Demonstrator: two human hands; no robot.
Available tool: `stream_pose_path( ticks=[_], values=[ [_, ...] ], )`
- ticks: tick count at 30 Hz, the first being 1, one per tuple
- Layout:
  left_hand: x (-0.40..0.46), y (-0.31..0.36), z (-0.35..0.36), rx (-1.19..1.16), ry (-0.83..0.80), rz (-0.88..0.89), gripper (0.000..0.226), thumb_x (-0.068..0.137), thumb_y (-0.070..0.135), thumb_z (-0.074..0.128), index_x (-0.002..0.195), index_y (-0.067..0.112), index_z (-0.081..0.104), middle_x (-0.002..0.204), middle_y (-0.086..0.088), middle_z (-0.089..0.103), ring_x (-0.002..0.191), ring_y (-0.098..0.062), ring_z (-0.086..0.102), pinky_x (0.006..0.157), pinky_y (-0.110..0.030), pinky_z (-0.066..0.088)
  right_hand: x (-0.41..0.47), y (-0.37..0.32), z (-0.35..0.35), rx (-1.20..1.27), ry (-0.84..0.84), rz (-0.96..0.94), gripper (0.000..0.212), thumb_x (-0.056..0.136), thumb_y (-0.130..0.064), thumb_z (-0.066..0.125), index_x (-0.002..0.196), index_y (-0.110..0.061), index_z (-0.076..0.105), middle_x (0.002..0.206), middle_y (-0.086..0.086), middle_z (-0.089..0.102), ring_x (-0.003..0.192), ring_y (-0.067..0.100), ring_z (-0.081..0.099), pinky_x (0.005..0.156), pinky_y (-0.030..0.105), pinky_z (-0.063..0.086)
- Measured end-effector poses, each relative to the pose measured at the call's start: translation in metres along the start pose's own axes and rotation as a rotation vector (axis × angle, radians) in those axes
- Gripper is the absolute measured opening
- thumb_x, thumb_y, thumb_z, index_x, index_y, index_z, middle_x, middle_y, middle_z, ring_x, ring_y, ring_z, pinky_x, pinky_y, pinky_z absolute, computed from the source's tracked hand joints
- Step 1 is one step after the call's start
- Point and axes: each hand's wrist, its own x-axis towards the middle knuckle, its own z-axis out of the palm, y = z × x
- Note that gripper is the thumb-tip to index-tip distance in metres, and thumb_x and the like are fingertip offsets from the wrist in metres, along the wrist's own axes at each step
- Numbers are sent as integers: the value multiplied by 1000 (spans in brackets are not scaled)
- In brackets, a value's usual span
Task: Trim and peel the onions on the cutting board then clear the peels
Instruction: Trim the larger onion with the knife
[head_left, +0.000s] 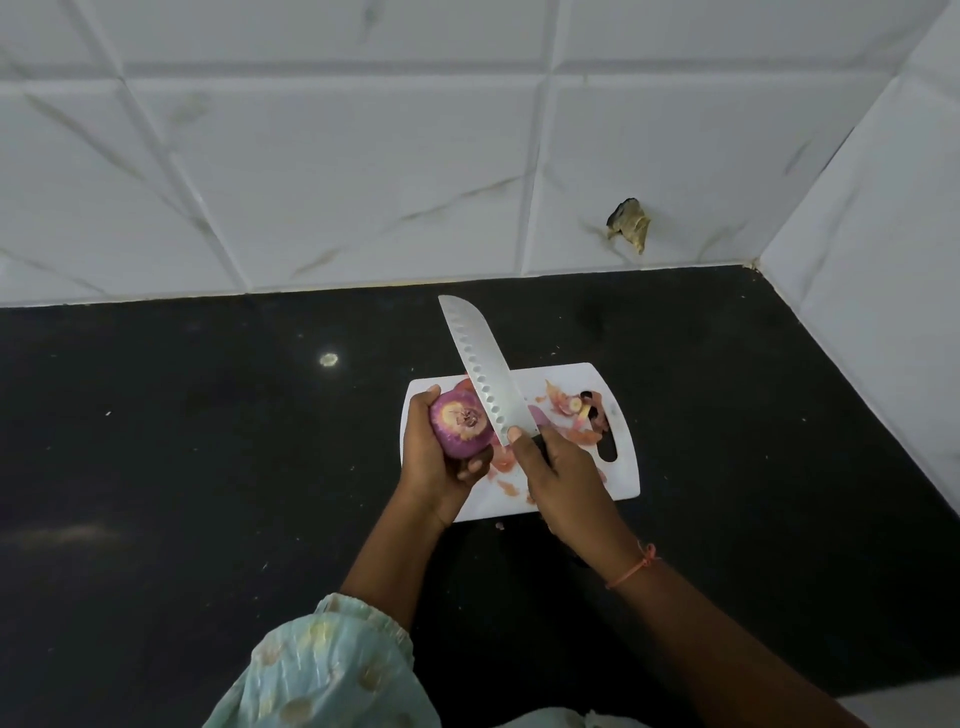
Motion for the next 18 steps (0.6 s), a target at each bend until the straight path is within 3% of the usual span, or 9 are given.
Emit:
stream_pose_path(
  ticks=[3,5,7,10,13,16,18],
  values=[
    [0,-4,2,-64,39,6,50,97,49,41,89,7,67,93,-14,69,36,-13,38,38,-19,28,-3,-2,3,-4,-20,8,27,99,-48,43,104,-25,57,100,-3,71,91,7,67,82,31,58],
    [-1,-6,3,-89,58,13,49,97,48,41,88,7,65,88,-13,68,35,-12,37,39,-19,27,-3,-5,3,-17,-13,17,35,98,-50,43,107,-21,61,99,-3,71,91,8,66,84,36,57],
    [-4,-9,6,-97,84,8,49,97,48,41,90,5,64,83,-11,70,35,-12,39,39,-19,28,-1,-8,3,-15,-15,22,38,98,-50,43,109,-18,60,100,-3,71,93,9,66,86,38,56],
    [-4,-12,8,-102,138,18,47,99,48,42,94,6,63,78,-7,72,37,-10,50,40,-18,31,-3,-4,2,15,-68,53,24,98,-50,43,109,-31,53,105,-5,71,97,10,66,88,38,56],
    [1,-10,7,-125,180,24,48,99,50,42,100,7,61,82,-8,70,40,-12,56,39,-16,36,-8,6,7,-3,-71,87,32,98,-53,43,109,-29,61,97,-8,72,91,6,68,85,36,57],
    [3,-14,6,-109,179,14,50,100,51,39,97,7,61,79,-7,71,39,-12,53,40,-17,34,-7,4,9,18,-74,109,38,99,-51,43,114,-24,64,82,-15,69,76,0,65,67,19,53],
    [1,-22,6,-97,151,10,53,100,51,36,103,4,61,82,-9,71,37,-10,47,39,-18,30,-2,-2,8,35,-97,141,36,100,-49,41,114,-24,63,60,-22,59,56,-6,56,49,9,38]
  ],
)
